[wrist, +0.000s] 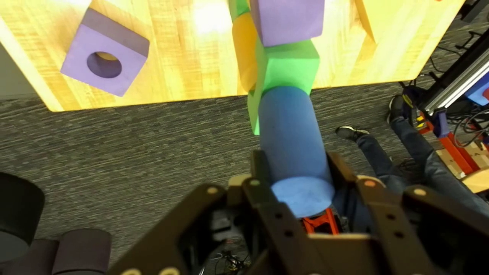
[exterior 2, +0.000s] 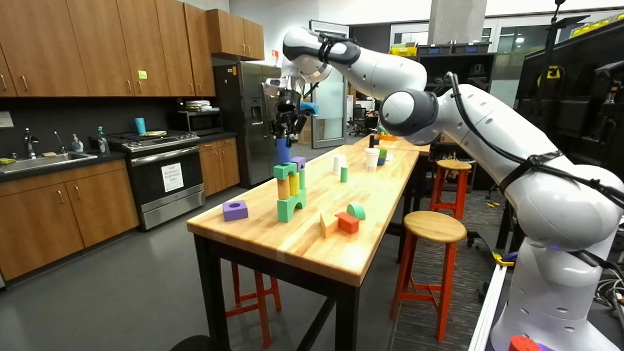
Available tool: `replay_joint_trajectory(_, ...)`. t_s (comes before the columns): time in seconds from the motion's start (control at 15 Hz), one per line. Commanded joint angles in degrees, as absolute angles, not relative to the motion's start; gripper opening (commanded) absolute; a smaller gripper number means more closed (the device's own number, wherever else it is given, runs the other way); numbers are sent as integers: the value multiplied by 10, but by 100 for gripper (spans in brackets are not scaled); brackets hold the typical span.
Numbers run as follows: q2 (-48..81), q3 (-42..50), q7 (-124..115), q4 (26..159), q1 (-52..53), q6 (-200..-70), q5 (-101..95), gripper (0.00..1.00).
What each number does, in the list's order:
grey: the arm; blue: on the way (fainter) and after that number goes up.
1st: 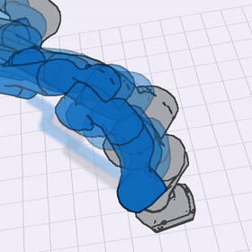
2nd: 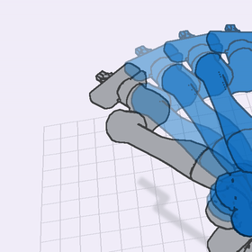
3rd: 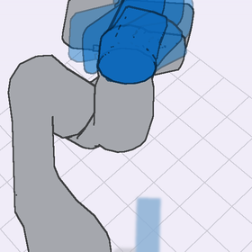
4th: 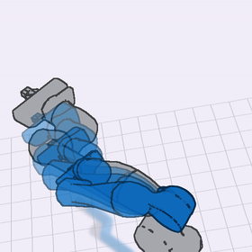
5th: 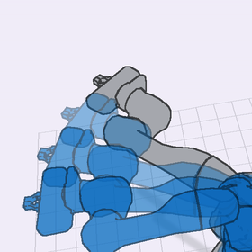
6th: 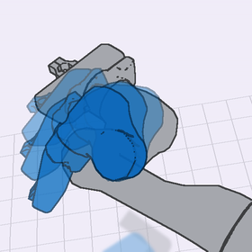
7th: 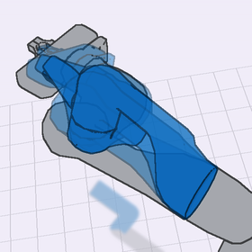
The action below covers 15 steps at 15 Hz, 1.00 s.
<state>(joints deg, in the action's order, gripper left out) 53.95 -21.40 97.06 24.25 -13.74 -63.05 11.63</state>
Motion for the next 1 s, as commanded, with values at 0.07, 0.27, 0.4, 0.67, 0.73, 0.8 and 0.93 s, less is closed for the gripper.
replay_joint_trajectory(0.07, 536, -213, 975, 241, -142, -637, 114, 16)
replay_joint_trajectory(0.27, 536, -212, 974, 240, -144, -638, 114, 16)
replay_joint_trajectory(0.4, 538, -213, 976, 236, -144, -649, 115, 16)
replay_joint_trajectory(0.67, 537, -204, 1003, 224, -132, -694, 93, 16)
replay_joint_trajectory(0.73, 536, -203, 1008, 222, -130, -702, 86, 16)
replay_joint_trajectory(0.8, 535, -202, 1008, 222, -129, -706, 80, 16)
replay_joint_trajectory(0.93, 533, -203, 1009, 221, -128, -703, 71, 16)
